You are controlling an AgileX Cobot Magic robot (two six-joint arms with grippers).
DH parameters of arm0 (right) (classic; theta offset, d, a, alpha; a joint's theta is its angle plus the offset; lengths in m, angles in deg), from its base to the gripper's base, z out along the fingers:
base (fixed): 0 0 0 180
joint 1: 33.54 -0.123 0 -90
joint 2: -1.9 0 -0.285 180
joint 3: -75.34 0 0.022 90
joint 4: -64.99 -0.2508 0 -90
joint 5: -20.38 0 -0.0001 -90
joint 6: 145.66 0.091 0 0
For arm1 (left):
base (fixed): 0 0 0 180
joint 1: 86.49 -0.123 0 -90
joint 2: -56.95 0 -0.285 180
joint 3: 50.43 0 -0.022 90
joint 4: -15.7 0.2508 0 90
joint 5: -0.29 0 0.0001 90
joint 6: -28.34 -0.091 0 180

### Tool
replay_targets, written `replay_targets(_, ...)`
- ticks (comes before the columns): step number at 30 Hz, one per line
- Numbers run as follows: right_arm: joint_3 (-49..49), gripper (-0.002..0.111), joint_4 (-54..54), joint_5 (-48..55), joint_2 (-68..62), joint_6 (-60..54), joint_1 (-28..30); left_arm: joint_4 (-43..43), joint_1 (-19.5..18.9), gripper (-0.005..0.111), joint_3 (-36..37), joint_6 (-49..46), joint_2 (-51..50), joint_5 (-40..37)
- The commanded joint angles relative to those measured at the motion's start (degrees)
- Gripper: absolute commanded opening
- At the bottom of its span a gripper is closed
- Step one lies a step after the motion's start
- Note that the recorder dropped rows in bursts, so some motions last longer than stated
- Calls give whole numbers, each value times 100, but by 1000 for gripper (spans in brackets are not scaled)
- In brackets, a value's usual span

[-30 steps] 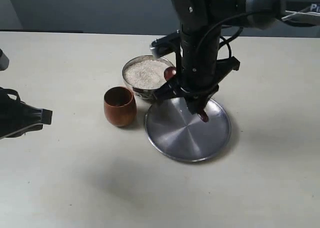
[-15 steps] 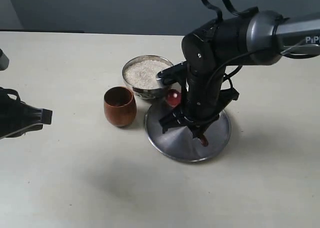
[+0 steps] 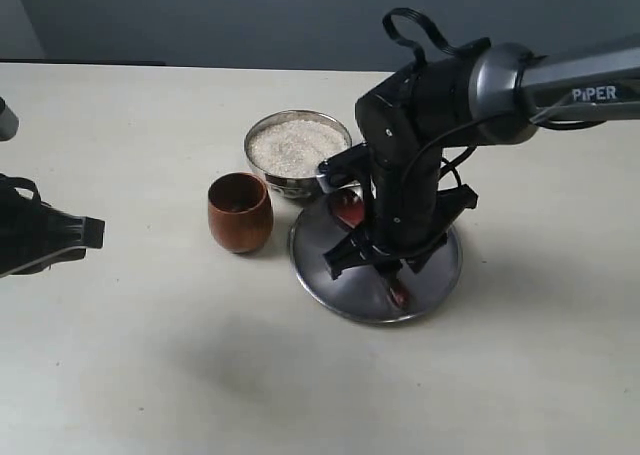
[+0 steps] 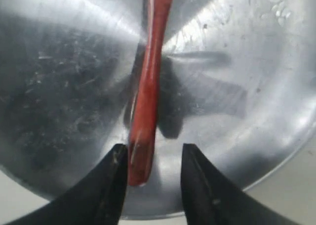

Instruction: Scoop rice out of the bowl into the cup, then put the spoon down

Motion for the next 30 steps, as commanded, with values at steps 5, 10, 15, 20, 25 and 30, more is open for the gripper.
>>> replay_targets(5, 31, 9, 1145, 216, 820, 314, 35, 34, 16, 0, -27, 5, -18, 42)
replay_targets(10, 31, 0, 1499, 185, 1879, 357, 35, 34, 16, 0, -27, 5, -18, 42)
replay_targets(15, 564, 0, 1730, -485, 3161, 461, 35, 34, 16, 0, -27, 5, -18, 42)
replay_targets(20, 1304, 0, 2271, -1034, 4063, 908, 35, 34, 16, 0, -27, 5, -18, 42)
replay_targets(25, 2186, 0, 3292, -1480, 5081, 1801, 35, 34, 16, 0, -27, 5, -18, 42)
replay_targets(30, 3058, 0, 3668, -1893, 6067, 2171, 35, 34, 16, 0, -27, 5, -18, 42)
